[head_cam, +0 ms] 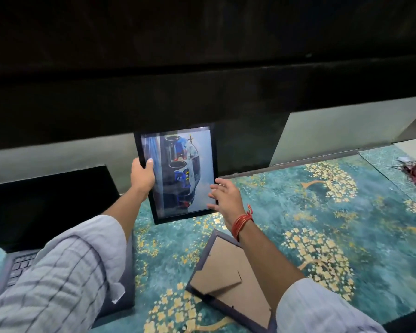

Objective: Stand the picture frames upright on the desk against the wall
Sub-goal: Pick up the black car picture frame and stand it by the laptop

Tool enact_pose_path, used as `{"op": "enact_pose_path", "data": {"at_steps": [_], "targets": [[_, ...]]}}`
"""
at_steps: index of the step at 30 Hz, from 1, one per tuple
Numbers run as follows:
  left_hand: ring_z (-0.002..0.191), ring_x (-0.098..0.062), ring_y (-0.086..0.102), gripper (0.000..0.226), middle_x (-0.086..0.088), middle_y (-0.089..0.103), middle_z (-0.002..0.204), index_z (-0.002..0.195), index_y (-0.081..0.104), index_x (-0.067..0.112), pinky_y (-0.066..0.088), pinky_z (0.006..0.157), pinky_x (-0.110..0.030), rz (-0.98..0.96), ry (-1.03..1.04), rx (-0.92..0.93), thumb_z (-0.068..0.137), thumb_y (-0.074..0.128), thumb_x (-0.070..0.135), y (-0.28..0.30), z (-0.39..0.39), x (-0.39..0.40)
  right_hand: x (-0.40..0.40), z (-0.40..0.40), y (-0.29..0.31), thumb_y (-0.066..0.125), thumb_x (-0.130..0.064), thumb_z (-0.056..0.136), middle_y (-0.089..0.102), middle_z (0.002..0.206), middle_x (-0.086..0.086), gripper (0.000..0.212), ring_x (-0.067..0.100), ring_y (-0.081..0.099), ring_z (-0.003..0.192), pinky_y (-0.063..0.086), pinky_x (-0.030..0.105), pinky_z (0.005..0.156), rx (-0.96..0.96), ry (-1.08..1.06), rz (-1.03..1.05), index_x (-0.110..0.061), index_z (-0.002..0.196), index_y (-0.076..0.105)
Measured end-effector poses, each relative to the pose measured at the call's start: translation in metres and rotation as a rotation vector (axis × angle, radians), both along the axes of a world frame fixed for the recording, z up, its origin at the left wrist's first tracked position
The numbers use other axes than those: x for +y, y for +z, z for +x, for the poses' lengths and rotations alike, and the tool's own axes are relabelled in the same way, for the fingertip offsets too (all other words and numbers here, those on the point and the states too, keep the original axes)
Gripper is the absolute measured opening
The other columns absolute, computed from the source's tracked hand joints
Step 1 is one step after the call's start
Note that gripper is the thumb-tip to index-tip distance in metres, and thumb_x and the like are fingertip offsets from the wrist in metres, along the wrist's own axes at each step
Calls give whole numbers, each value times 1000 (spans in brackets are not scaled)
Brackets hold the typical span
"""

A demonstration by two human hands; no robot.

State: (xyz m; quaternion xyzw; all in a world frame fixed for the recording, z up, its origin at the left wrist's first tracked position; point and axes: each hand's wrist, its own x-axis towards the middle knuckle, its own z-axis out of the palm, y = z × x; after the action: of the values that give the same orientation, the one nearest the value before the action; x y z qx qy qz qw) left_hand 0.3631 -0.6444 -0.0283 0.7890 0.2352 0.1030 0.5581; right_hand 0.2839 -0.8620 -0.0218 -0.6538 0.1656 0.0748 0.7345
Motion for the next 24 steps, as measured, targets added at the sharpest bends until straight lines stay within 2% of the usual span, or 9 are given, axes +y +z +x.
{"op": "enact_pose_path", "data": {"at_steps": [2,4,8,10,12,17,19,22,24], "targets": [[111,-38,56,36,-25,58,123,122,50,-1,44,96,-44,-34,55,-21,102,40,27,-2,2,-2,-4,7,-5,45,0,95,57,119,8,38,20,59,98,58,39,78,19,5,-11,-9,132,49],[96,-29,53,35,-26,58,118,121,49,-2,43,96,-45,-56,86,-46,103,38,26,-4,0,-6,-4,11,-10,44,0,95,57,117,7,38,20,58,98,57,41,79,38,-1,-12,-9,131,50],[88,-18,44,22,-4,49,91,109,47,7,41,83,-38,-121,105,-107,103,36,25,-8,-7,-14,3,14,-17,44,-3,95,57,114,5,34,18,59,94,56,32,65,57,20,-34,-11,128,52],[78,-12,42,15,5,43,81,103,43,11,36,77,-31,-155,114,-139,103,35,25,-7,-13,-17,9,15,-18,43,-4,95,57,112,5,33,18,59,94,55,32,66,64,20,-39,-11,126,52],[70,-7,38,14,7,40,78,101,42,11,35,73,-29,-176,121,-169,103,35,24,-3,-20,-20,15,16,-17,43,-6,96,57,112,6,32,19,59,94,56,35,71,72,11,-29,-11,126,52],[68,-6,36,17,7,39,79,101,42,11,35,65,-21,-218,131,-218,104,34,25,2,-35,-25,20,12,-20,47,-11,96,59,110,4,29,14,59,88,57,34,71,81,-3,-42,-13,125,53],[68,-6,36,17,7,39,79,101,42,10,35,65,-20,-265,141,-236,104,34,25,4,-41,-29,20,8,-22,51,-11,93,60,116,7,34,15,58,86,54,37,78,84,-66,-121,-12,127,52],[71,-6,37,17,7,39,80,103,41,10,35,66,-18,-365,181,-238,105,33,25,6,-47,-42,14,0,-29,61,-12,86,50,135,15,49,29,56,112,47,39,94,171,-283,-336,-10,133,46],[71,-8,35,16,7,37,79,100,40,11,34,67,-20,-454,221,-244,105,34,25,3,-50,-52,10,-5,-31,63,-12,84,38,144,16,62,39,45,127,42,45,101,251,-389,-385,-9,140,38]]}}
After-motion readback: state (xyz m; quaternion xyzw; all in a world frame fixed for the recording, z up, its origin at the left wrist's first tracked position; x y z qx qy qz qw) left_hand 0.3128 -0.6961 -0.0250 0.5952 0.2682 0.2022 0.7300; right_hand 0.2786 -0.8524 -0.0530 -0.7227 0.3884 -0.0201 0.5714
